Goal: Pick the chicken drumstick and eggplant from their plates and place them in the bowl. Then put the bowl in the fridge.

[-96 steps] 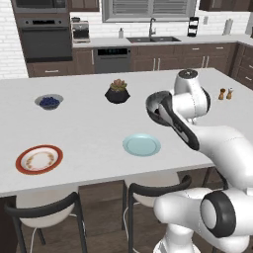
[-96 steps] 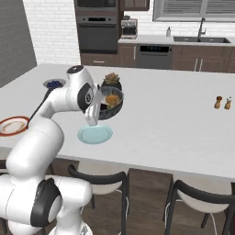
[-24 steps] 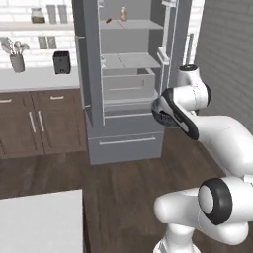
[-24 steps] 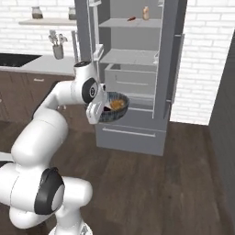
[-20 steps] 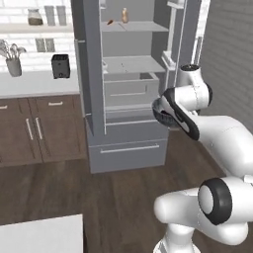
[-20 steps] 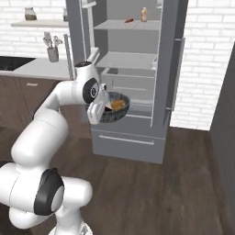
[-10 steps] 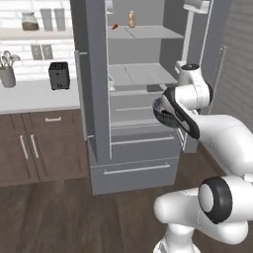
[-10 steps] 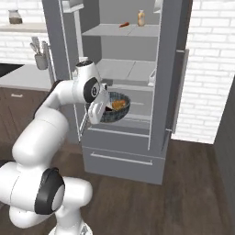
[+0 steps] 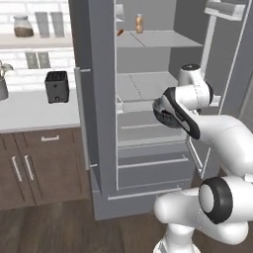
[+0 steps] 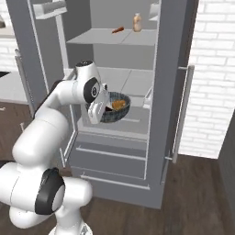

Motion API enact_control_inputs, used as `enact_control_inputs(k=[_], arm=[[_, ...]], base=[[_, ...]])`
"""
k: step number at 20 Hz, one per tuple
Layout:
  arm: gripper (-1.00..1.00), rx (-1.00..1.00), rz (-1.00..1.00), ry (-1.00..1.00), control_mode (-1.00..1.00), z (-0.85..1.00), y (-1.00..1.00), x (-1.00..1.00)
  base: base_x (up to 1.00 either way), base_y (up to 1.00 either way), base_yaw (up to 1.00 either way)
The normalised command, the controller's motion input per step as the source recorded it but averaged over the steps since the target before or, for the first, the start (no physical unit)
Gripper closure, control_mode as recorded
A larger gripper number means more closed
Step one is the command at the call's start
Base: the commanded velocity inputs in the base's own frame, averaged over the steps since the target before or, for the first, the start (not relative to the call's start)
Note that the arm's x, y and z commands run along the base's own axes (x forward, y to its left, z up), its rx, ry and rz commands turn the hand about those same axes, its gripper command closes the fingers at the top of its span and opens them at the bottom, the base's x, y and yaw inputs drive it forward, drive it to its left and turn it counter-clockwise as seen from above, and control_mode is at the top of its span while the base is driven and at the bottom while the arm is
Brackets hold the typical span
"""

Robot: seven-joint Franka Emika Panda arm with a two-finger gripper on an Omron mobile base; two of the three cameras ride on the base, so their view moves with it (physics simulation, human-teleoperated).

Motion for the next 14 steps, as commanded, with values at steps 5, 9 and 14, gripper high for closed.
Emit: enact_control_inputs(k=[5, 9, 14], arm=[[1.00, 0.00, 0.00, 0.00, 1.00, 0.00, 0.00, 0.00], [1.00, 0.00, 0.00, 0.00, 1.00, 0.00, 0.00, 0.00], [1.00, 0.00, 0.00, 0.00, 1.00, 0.00, 0.00, 0.00]], base=[[0.78, 0.12, 0.00], [0.70, 0.12, 0.00], [0.61, 0.09, 0.00]])
